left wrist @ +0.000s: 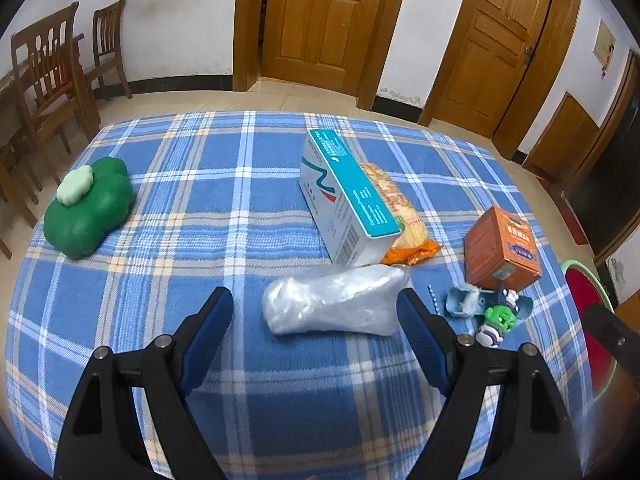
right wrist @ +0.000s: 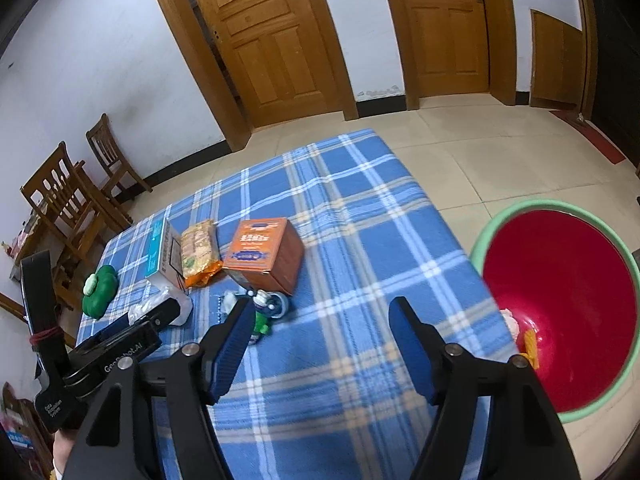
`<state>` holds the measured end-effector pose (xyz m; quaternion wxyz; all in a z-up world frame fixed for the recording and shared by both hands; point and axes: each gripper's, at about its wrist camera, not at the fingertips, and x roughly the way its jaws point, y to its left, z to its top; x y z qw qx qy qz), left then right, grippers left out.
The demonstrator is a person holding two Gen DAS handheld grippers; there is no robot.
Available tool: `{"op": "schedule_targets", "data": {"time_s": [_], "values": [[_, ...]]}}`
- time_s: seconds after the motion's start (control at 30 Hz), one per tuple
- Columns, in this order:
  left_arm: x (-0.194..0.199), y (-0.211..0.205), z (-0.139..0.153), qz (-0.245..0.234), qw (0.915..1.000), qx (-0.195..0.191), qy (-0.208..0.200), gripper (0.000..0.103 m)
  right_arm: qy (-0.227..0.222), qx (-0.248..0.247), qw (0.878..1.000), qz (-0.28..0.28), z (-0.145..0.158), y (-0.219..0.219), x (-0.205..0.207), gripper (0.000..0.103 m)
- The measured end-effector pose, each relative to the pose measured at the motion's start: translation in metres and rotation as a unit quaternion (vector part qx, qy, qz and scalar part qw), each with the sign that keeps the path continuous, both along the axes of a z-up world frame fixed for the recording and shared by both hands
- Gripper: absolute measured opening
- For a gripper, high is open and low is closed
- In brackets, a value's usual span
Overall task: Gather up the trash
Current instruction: 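Move both open grippers back over the table items, then grasp the clear plastic bag with the left gripper, then grasp the orange printed box with the right gripper while the left holds the plastic bag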
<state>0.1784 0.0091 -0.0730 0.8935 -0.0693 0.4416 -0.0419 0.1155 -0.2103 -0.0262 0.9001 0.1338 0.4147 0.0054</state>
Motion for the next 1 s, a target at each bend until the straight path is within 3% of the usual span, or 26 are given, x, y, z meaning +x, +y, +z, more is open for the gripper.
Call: {"op": "schedule_targets", "data": {"time_s": [0.43, 0.7, 1.0], "values": [[0.015, 0.004, -0.006, 0.014, 0.9997, -0.019, 0.003, 0.083, 0.006, -0.002, 1.000, 0.009, -0.007, 0.016, 0.020, 0.073], [0.010, 0.012, -0.006, 0.008, 0.9995, -0.029, -0.008, 0.061, 0.008, -0.007, 1.000, 0.017, -0.011, 0.027, 0.030, 0.073], [0.005, 0.035, 0.001, 0.052, 0.9983, -0.007, -0.024, 0.059, 0.008, -0.008, 1.000, 0.026, -0.018, 0.043, 0.046, 0.075]]}}
